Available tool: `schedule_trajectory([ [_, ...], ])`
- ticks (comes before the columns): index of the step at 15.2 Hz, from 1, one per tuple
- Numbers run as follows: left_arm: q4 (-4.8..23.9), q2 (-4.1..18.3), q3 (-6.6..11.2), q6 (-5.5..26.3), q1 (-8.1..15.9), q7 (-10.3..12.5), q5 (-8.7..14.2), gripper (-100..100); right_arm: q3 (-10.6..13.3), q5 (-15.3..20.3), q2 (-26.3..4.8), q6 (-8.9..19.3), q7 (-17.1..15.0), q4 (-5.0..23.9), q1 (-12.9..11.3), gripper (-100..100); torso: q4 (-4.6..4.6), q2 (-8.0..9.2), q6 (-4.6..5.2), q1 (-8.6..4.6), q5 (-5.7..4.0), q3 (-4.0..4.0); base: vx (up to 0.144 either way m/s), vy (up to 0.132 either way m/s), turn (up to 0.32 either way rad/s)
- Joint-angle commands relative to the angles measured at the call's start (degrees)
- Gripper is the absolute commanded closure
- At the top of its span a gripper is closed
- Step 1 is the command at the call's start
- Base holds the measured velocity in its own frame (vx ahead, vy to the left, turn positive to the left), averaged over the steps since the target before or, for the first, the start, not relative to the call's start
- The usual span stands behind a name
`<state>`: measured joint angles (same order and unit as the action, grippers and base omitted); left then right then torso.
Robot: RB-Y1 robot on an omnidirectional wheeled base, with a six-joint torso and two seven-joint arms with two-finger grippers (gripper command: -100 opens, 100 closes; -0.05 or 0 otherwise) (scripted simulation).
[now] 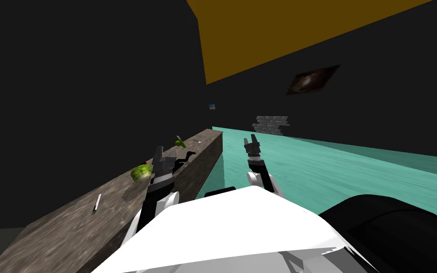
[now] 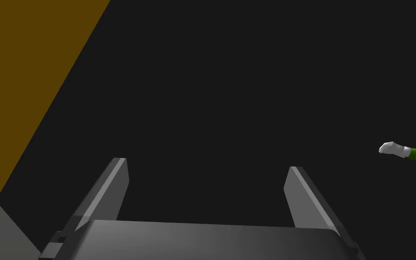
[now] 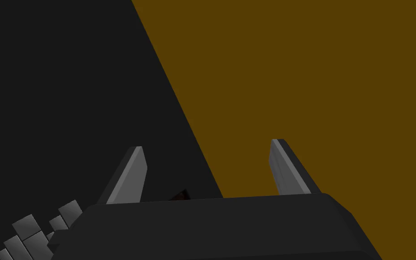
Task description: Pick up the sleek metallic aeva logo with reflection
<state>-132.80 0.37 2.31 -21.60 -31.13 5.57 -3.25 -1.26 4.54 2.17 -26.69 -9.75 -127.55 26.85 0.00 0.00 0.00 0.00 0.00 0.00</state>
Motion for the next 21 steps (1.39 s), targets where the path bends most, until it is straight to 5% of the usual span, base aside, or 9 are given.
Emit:
schedule_trajectory([
  [1, 0.12, 2.28, 0.18, 0.82, -0.08, 0.42, 0.63, -100, 0.0, 0.0, 0.0, 0.0, 0.0, 0.0, 0.0, 0, 0.0, 0.0, 0.0, 0.0, 0.0, 0.0, 0.007, -0.003, -0.001],
  [10, 1.09, 11.41, 1.66, 7.55, -0.75, 3.86, 5.83, -100, 0.0, 0.0, 0.0, 0.0, 0.0, 0.0, 0.01, 0, -0.04, -0.17, 0.0, -0.01, 0.0, -0.1, 0.031, -0.009, -0.001],
  [17, 2.45, 19.73, 3.71, 15.66, -1.66, 8.6, 12.99, -100, 0.0, 0.0, 0.0, 0.0, 0.0, 0.0, 0.01, 0, -0.05, -0.22, 0.0, -0.02, 0.0, -0.13, 0.047, -0.012, -0.002],
  [21, 2.85, 22.01, 4.32, 19.58, -1.92, 10.0, 15.11, -100, 0.0, 0.0, 0.0, 0.0, 0.0, 0.0, 0.01, 0, -0.05, -0.2, 0.0, -0.01, -0.01, -0.11, 0.044, -0.009, -0.001],
])
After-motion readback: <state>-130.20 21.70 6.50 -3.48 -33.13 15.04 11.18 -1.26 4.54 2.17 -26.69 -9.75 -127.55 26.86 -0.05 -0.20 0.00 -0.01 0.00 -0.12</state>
